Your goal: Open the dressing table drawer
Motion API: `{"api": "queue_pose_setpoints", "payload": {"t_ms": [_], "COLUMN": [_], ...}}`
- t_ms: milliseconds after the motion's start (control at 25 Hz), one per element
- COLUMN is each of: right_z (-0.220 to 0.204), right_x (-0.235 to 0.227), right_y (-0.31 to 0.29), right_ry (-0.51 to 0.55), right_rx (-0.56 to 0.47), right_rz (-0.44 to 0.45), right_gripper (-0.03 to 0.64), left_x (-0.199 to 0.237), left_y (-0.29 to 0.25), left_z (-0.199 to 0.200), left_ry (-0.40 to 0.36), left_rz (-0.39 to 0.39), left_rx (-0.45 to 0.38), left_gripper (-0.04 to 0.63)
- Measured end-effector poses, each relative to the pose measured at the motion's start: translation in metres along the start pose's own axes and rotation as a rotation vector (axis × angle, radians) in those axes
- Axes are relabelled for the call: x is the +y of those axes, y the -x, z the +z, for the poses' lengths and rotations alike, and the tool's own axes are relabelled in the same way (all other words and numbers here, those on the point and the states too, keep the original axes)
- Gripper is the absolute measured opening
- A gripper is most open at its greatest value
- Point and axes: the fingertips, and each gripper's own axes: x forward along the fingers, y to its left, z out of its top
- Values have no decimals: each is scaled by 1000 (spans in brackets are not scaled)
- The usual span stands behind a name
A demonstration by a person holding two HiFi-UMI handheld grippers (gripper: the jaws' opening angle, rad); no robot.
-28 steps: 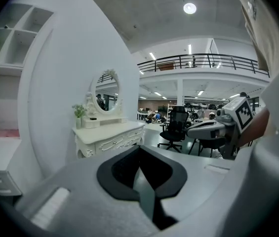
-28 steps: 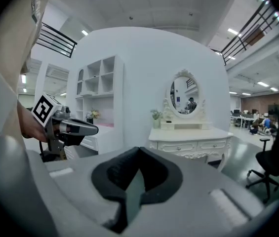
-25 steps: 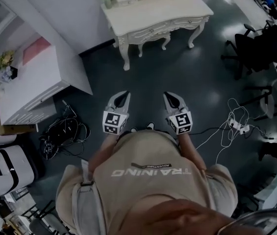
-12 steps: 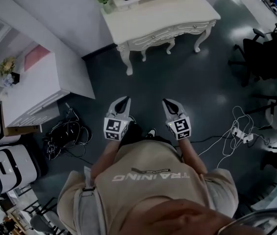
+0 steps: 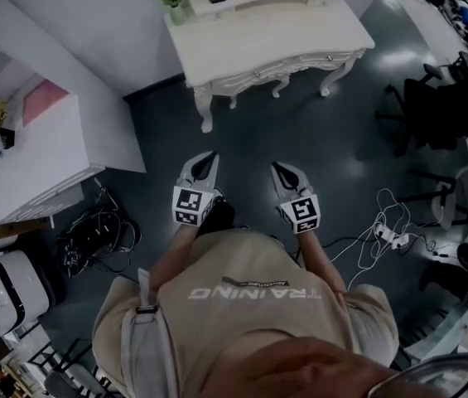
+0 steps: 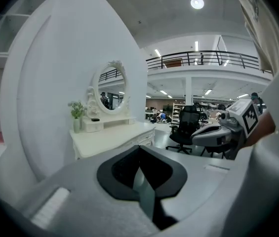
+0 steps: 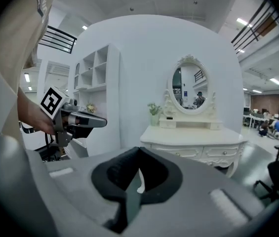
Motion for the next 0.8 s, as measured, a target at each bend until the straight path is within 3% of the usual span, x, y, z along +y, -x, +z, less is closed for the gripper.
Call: {"api": "queue_pose_setpoints", "payload": {"t_ms": [400, 640, 800], "right_z": [83, 82, 71], "right_x": [-41, -53, -81], "right_y": [-119, -147, -163], "right_ry": [42, 18, -12], "right_rx": [-59, -24, -15], "right_rz": [-43, -39, -23], "right_gripper": [3, 3, 3], "left_x": [114, 134, 144], "left_y": [-81, -113, -142], "left_z": [57, 55, 57], "left_ry": [-45, -13, -8], "left_rz": [-42, -67, -37], "left_rx": [-61, -17, -2], "left_gripper": [8, 8, 8]}}
